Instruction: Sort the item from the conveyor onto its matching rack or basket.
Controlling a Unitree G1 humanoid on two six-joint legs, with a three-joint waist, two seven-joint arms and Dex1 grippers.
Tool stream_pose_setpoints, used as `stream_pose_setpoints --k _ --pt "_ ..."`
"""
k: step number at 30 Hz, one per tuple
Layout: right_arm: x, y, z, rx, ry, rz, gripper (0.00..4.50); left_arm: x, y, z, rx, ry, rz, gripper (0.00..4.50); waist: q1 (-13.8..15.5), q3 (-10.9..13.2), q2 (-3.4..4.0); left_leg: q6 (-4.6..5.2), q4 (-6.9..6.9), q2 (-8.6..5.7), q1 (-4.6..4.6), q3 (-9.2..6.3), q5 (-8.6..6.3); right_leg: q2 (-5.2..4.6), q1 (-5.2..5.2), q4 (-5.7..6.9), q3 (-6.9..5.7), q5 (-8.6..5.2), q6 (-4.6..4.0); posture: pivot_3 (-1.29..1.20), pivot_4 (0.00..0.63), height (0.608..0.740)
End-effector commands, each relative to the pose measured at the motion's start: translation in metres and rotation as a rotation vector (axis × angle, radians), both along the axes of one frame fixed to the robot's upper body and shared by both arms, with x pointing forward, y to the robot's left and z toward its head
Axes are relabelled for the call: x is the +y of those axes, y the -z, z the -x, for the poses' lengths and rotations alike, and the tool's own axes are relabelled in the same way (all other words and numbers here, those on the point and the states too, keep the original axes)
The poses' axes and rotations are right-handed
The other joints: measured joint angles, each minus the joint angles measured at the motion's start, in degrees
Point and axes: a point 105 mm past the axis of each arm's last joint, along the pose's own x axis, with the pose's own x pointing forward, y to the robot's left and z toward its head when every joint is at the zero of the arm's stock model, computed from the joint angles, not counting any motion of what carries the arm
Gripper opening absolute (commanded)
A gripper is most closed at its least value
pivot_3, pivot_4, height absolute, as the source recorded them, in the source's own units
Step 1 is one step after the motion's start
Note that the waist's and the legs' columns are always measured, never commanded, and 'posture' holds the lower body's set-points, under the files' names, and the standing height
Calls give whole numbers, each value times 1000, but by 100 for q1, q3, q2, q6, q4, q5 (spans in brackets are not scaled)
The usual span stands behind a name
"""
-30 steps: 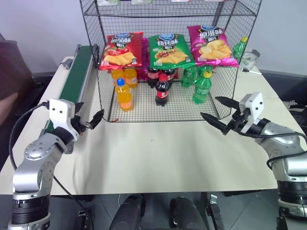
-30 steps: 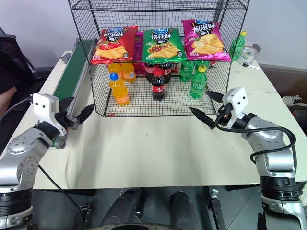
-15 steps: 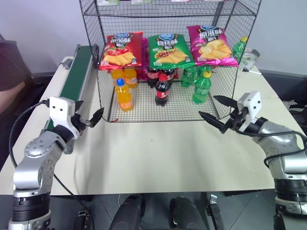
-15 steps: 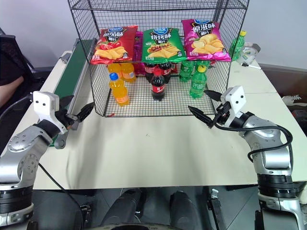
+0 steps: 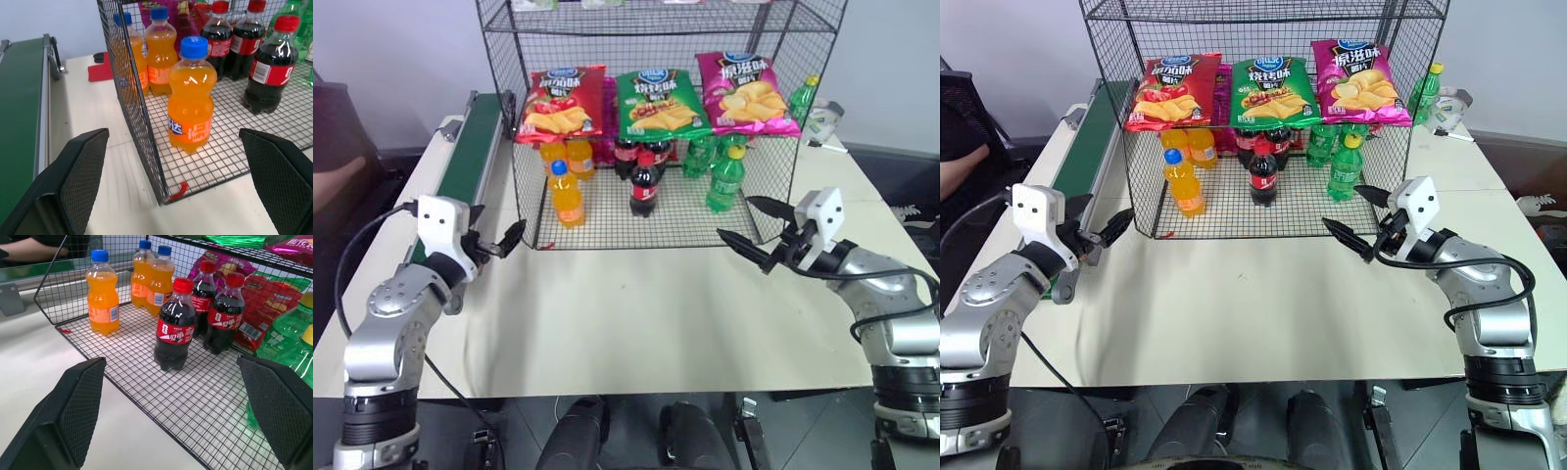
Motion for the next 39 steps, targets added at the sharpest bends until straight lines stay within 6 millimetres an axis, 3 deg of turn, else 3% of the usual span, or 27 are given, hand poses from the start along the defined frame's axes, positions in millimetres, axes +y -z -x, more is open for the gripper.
stream_pose_setpoints --k 1,23,34,39 --pt "5 -14 -1 -70 -15 2 4500 2 -12 0 -37 -10 -21 4468 -2 0 0 0 0 0 0 0 0 0 0 0 0 3 6 0 150 740" --pt "11 -6 -5 -89 -34 -14 4500 -1 -14 -9 -84 -54 -5 4468 -3 0 0 0 -2 0 0 0 0 1 -1 -1 0 6 11 0 150 740" --pt "14 -4 -3 -76 -63 -18 4500 -3 -7 2 -80 -59 -16 4468 -2 0 0 0 -2 0 0 0 0 1 0 -1 0 6 11 0 150 740" --pt "18 -6 -6 -77 -76 -11 4500 -6 -10 -2 -96 -63 -6 4468 -3 0 0 0 -1 0 0 0 0 1 0 -1 0 6 11 0 150 740"
